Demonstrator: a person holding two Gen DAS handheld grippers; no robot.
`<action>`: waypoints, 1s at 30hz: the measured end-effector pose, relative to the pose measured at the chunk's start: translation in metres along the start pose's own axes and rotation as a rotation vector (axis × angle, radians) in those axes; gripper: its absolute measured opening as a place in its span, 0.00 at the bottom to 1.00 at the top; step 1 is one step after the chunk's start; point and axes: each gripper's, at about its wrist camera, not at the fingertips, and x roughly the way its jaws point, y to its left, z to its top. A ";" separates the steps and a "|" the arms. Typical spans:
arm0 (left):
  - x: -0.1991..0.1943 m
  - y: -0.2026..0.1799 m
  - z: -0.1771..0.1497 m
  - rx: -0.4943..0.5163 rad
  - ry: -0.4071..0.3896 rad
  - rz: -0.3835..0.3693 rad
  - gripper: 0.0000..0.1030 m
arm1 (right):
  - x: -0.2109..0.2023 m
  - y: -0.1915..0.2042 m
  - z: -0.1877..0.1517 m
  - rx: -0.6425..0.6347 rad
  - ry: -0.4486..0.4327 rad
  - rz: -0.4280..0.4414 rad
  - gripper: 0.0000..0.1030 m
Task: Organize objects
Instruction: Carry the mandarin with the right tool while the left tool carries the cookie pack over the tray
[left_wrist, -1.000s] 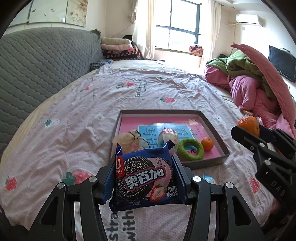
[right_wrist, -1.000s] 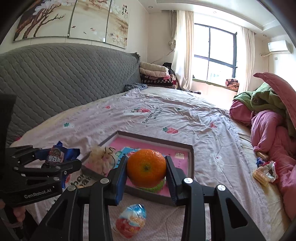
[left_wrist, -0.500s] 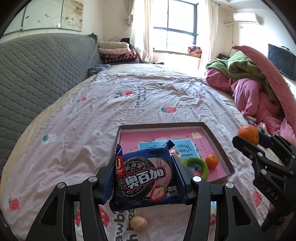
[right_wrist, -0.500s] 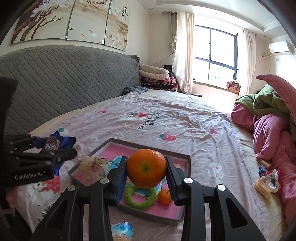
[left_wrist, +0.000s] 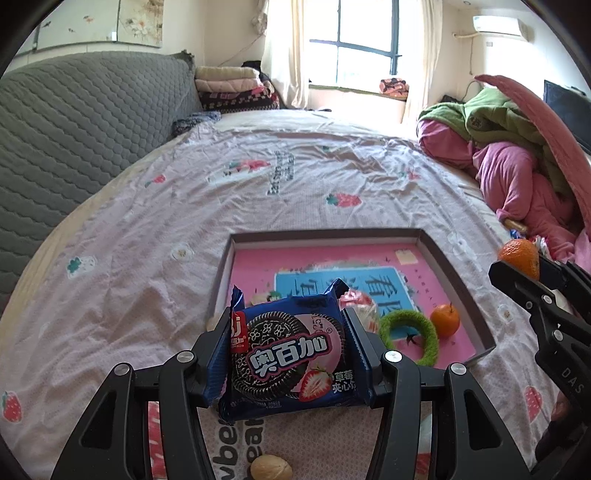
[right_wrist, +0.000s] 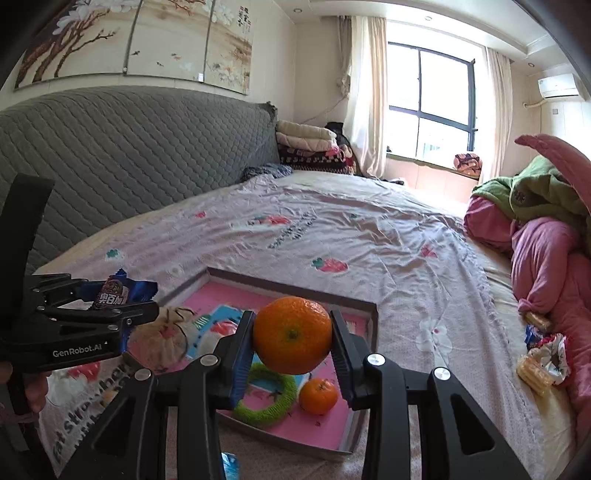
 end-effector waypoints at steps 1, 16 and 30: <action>0.003 -0.001 -0.002 0.005 0.007 -0.001 0.55 | 0.005 -0.002 -0.003 0.002 0.022 -0.003 0.38; 0.042 -0.006 -0.029 0.026 0.089 -0.017 0.55 | 0.037 -0.009 -0.034 0.000 0.179 -0.018 0.38; 0.052 -0.007 -0.034 0.036 0.098 -0.027 0.55 | 0.053 -0.010 -0.048 0.002 0.256 -0.017 0.38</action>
